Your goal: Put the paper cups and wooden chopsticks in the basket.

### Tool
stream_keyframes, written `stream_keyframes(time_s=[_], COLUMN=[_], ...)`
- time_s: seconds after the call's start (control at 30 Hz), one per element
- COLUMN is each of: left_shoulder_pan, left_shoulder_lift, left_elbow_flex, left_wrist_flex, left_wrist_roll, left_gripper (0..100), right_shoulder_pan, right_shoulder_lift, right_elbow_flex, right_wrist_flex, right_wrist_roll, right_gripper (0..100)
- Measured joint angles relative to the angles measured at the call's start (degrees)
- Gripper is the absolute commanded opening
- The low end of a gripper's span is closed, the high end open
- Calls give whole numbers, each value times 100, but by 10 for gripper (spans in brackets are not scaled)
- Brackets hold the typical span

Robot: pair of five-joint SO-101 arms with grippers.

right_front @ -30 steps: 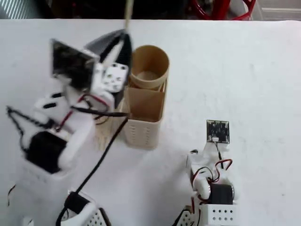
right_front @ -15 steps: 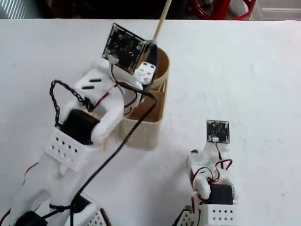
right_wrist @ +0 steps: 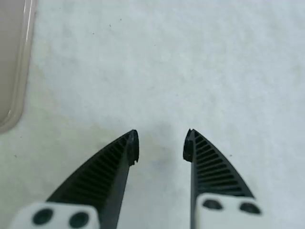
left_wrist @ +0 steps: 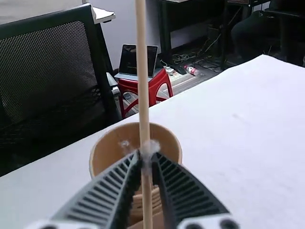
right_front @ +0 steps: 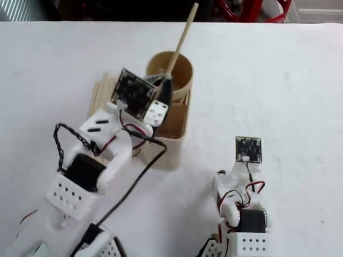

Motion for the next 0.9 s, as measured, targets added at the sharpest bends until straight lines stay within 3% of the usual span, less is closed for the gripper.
stream_keyframes(time_s=[0.4, 0.67, 0.8, 0.9], left_shoulder_pan=[-246, -2488, -3613, -4018], left_shoulder_lift=[-1248, -1380, -281, 853], left_elbow_flex=[299, -141, 202, 396], left_wrist_flex=[158, 1002, 1152, 651], left_wrist_roll=[-79, -79, -79, -79], left_gripper=[90, 90, 90, 90], right_shoulder_pan=[0, 0, 0, 0], right_shoulder_lift=[0, 0, 0, 0], right_elbow_flex=[0, 0, 0, 0], right_wrist_flex=[0, 0, 0, 0], right_wrist_roll=[0, 0, 0, 0], right_gripper=[159, 159, 159, 159])
